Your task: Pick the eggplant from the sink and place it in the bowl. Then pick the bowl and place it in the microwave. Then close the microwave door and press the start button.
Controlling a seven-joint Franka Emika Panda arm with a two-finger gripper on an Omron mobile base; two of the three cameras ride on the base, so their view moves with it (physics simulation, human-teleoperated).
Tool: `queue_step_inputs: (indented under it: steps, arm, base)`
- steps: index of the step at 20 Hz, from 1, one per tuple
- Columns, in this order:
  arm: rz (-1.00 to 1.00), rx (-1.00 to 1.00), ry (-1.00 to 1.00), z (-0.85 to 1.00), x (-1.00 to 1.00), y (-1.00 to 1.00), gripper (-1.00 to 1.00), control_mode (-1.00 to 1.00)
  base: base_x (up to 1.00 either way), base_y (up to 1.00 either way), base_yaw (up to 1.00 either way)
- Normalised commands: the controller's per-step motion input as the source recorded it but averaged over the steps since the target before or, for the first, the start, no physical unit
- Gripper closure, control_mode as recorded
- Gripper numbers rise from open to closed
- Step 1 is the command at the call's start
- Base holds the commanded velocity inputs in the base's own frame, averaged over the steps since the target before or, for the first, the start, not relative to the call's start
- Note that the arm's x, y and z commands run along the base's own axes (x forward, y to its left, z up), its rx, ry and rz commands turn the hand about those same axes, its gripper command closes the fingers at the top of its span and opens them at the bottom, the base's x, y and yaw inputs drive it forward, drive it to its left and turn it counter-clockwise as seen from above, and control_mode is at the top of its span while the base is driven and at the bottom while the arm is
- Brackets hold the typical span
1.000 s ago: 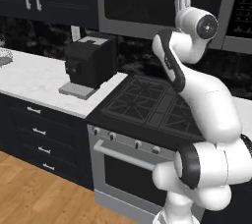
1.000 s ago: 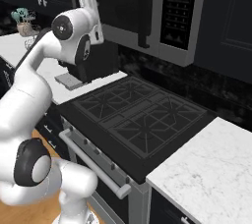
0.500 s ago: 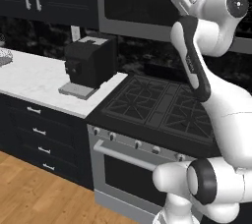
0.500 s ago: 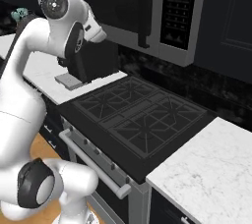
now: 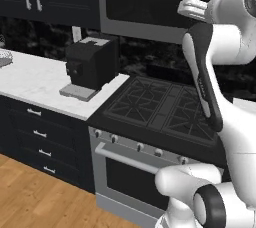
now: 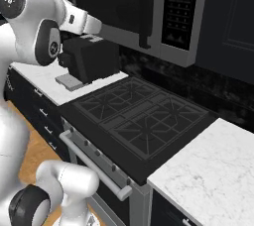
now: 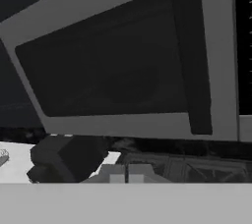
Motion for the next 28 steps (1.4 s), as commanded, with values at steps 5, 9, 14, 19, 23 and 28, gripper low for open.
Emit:
queue_step_inputs:
  steps: [5,9,14,19,23,28]
  arm:
    - [0.0,-0.29,-0.25,-0.14,-0.33,-0.02,1.0,-1.0]
    - [-0.03,-0.16,-0.04,0.09,-0.41,-0.09,1.0,-1.0]
    - [-0.08,-0.23,0.03,0.0,-0.03,-0.02,1.0,-1.0]
    - [-0.26,-0.21,0.01,0.0,0.0,-0.06,1.0,-1.0]
    - [-0.23,-0.06,0.03,0.02,0.01,-0.06,1.0,-1.0]
    - [-0.02,0.0,0.04,0.0,0.11,-0.51,1.0,-1.0]
  base:
    - [0.0,0.0,0.0]
    - [0.0,0.0,0.0]
    - [0.0,0.0,0.0]
    - [0.0,0.0,0.0]
    - [0.0,0.0,0.0]
    - [0.0,0.0,0.0]
